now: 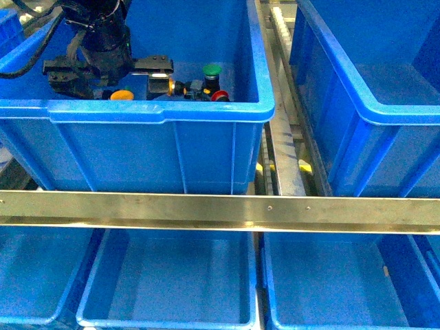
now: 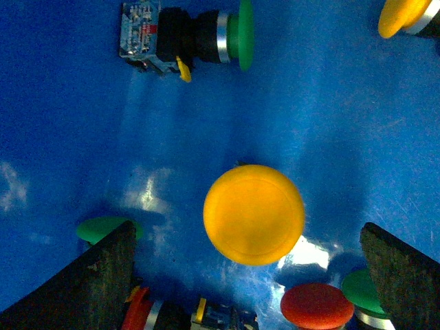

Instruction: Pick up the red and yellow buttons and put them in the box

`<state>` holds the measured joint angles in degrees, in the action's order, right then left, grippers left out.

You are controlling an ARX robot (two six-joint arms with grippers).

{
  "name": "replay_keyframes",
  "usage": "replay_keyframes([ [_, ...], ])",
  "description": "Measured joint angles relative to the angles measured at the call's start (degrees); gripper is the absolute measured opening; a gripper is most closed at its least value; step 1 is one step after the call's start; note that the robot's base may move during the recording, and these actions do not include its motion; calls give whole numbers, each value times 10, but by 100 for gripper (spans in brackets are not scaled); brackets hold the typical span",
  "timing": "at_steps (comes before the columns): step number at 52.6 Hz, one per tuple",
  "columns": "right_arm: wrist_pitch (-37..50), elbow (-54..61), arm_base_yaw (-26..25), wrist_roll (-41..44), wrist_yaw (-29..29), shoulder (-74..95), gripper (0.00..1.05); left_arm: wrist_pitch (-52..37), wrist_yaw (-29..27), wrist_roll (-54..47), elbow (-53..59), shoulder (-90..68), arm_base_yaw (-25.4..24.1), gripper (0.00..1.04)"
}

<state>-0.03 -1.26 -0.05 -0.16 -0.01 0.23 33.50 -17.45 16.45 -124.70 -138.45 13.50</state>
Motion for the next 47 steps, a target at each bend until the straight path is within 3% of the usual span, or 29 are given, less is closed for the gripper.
replay_keyframes([
  [28,0,0,0,0,0,0,98,18,-8,3,-43,-36,-7,96],
  [39,0,0,0,0,0,0,98,20,-14,3,-72,-64,-10,51],
  [47,0,0,0,0,0,0,98,10,-14,3,-72,-70,-7,34],
])
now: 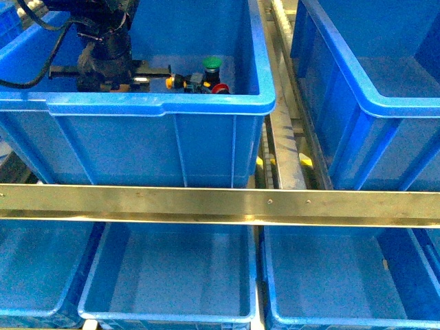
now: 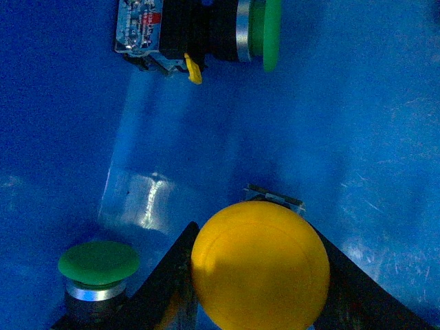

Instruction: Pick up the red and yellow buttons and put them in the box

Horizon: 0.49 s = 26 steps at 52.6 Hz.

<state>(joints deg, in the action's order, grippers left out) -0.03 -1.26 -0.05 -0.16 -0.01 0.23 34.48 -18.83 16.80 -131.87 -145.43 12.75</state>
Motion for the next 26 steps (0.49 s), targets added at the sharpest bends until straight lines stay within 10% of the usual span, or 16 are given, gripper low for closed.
replay_keyframes([
  [26,0,0,0,0,0,0,98,-124,55,-23,183,124,10,33],
])
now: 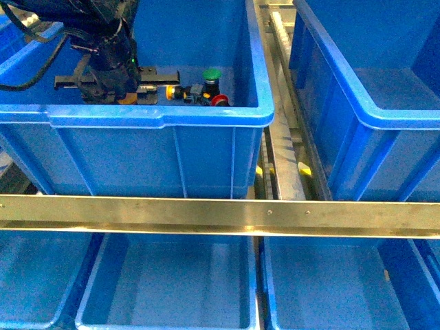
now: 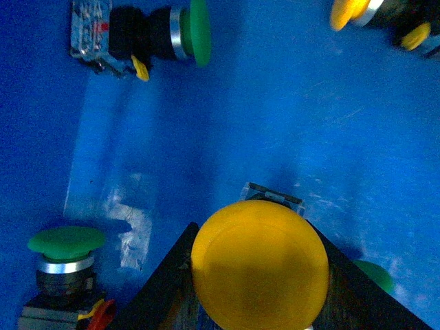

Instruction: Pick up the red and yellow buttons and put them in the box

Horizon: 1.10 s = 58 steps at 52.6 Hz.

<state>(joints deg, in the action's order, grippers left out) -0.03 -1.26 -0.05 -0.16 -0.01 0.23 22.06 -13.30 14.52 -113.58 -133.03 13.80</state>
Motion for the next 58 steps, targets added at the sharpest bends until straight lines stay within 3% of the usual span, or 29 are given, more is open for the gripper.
replay_keyframes([
  [13,0,0,0,0,0,0,98,-117,68,7,177,221,-15,33],
  [20,0,0,0,0,0,0,98,-207,156,42,334,370,-26,33],
  [30,0,0,0,0,0,0,98,-257,234,67,439,468,-33,33],
  [35,0,0,0,0,0,0,98,-322,307,121,476,475,-40,33],
  [41,0,0,0,0,0,0,98,-481,407,255,528,445,-42,33],
  [45,0,0,0,0,0,0,98,-596,455,361,542,398,-11,33],
  [58,0,0,0,0,0,0,98,-638,518,442,455,278,116,33],
])
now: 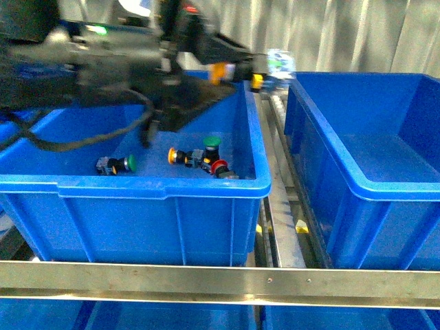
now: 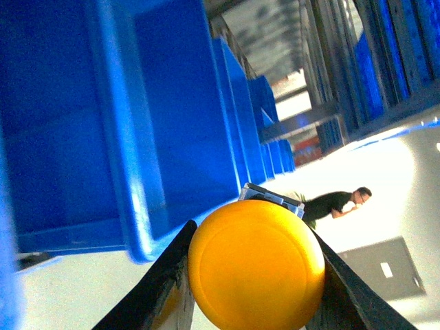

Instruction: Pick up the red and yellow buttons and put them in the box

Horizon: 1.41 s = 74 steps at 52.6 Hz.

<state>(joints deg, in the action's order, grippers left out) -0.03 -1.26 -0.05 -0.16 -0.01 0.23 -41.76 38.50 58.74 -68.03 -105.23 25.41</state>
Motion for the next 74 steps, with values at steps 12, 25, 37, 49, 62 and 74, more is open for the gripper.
replay_keyframes([
  [12,0,0,0,0,0,0,98,12,0,7,-148,-96,63,33],
  [25,103,1,27,79,-126,51,98,33,-9,5,-176,-111,71,33],
  [37,449,-129,-149,301,-58,351,98,42,-9,-7,-171,-108,85,33],
  [49,242,-326,-281,-132,-109,466,98,31,-23,-16,-135,-68,78,33],
  [62,241,-334,-188,-645,-148,571,98,20,-21,-18,-101,-42,71,33],
  [74,299,-363,-85,-805,-167,658,98,-3,-25,-14,-76,-29,69,33],
])
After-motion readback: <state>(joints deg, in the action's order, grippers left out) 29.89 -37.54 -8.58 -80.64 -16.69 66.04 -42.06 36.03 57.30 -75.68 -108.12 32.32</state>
